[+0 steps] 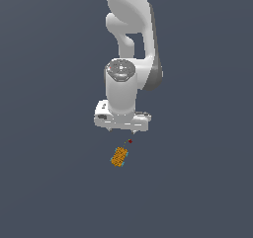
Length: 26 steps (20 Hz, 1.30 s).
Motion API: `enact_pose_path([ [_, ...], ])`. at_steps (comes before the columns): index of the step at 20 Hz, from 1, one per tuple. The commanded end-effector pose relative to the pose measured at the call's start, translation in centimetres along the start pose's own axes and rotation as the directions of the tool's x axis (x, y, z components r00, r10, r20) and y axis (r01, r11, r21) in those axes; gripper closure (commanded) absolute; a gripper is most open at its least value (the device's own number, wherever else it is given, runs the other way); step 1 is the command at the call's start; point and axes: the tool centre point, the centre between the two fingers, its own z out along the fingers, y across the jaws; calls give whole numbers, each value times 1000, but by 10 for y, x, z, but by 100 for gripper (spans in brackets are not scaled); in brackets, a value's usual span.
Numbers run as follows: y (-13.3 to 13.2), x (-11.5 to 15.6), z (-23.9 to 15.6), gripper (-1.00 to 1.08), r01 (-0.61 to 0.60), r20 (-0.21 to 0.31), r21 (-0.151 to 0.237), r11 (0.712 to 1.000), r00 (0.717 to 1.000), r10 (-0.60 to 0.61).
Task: Pick up the object and move it to a goal position.
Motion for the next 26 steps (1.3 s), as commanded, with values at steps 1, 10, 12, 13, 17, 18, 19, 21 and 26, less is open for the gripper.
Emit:
enact_pose_path([
  [1,-1,7,13,-92,-55,4,4,998,998,55],
  [10,-3,29,61,-92,-242,18,14,970,970,241],
  [12,-3,31,68,-92,-266,20,15,964,964,266],
  [13,-3,32,71,-92,-276,21,15,961,961,275],
  [17,-4,34,77,-92,-300,23,16,954,954,299],
  [18,-4,35,78,-92,-302,23,16,953,953,302],
  [19,-4,35,78,-92,-303,23,16,953,953,302],
  [21,-4,34,78,-92,-298,24,15,954,954,298],
  [26,-4,34,91,-92,-299,24,15,954,954,299],
])
